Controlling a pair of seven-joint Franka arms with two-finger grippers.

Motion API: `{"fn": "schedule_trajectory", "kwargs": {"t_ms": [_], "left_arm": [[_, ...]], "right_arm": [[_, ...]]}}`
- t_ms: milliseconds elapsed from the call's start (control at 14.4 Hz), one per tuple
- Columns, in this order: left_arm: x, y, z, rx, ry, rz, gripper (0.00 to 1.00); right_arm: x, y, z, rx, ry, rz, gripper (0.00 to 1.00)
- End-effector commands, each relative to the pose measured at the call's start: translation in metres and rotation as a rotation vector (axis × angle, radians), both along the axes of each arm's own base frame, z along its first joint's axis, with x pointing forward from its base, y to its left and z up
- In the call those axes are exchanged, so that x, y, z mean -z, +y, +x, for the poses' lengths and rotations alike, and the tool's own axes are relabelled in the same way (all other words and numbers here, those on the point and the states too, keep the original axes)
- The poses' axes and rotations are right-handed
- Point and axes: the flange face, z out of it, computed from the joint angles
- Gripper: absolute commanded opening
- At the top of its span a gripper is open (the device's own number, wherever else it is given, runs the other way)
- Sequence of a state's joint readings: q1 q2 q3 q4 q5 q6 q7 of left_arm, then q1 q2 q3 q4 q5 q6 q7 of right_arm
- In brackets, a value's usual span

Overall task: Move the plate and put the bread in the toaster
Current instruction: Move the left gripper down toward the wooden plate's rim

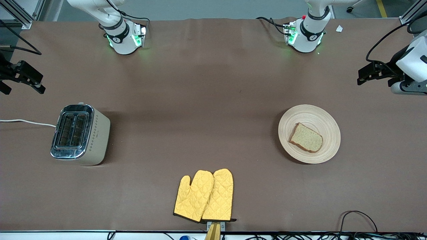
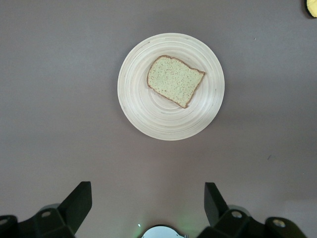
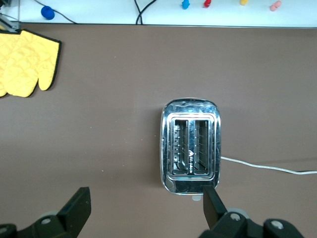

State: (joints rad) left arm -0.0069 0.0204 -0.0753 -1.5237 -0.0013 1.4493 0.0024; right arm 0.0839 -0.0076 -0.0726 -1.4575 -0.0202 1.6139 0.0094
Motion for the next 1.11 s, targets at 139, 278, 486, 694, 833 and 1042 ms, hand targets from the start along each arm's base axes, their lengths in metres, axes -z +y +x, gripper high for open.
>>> {"fn": "schedule_trajectory", "kwargs": {"t_ms": [139,278,486,694,833,1042], "left_arm": [[-0.005,0.003,0.001,0.014,0.002,0.060,1.00],[-0.004,0.002,0.001,0.019,0.003,0.088,1.00],[0.003,0.009,-0.003,0.006,0.051,0.074,1.00],[0.023,0.022,0.002,0.028,0.125,0.018,1.00],[0.035,0.039,0.009,0.035,0.141,-0.001,1.00],[0.064,0.103,0.015,-0.010,0.147,-0.182,1.00]], "right_arm": [[-0.006,-0.016,0.005,0.036,-0.068,0.000,1.00],[0.003,-0.014,0.012,0.036,-0.057,0.016,1.00],[0.006,-0.014,0.011,0.039,-0.048,0.020,1.00],[0.018,-0.046,0.011,0.085,-0.018,0.088,1.00],[0.033,-0.050,0.007,0.085,0.040,0.092,1.00],[0.035,-0.045,0.006,0.075,0.059,0.084,1.00]]}}
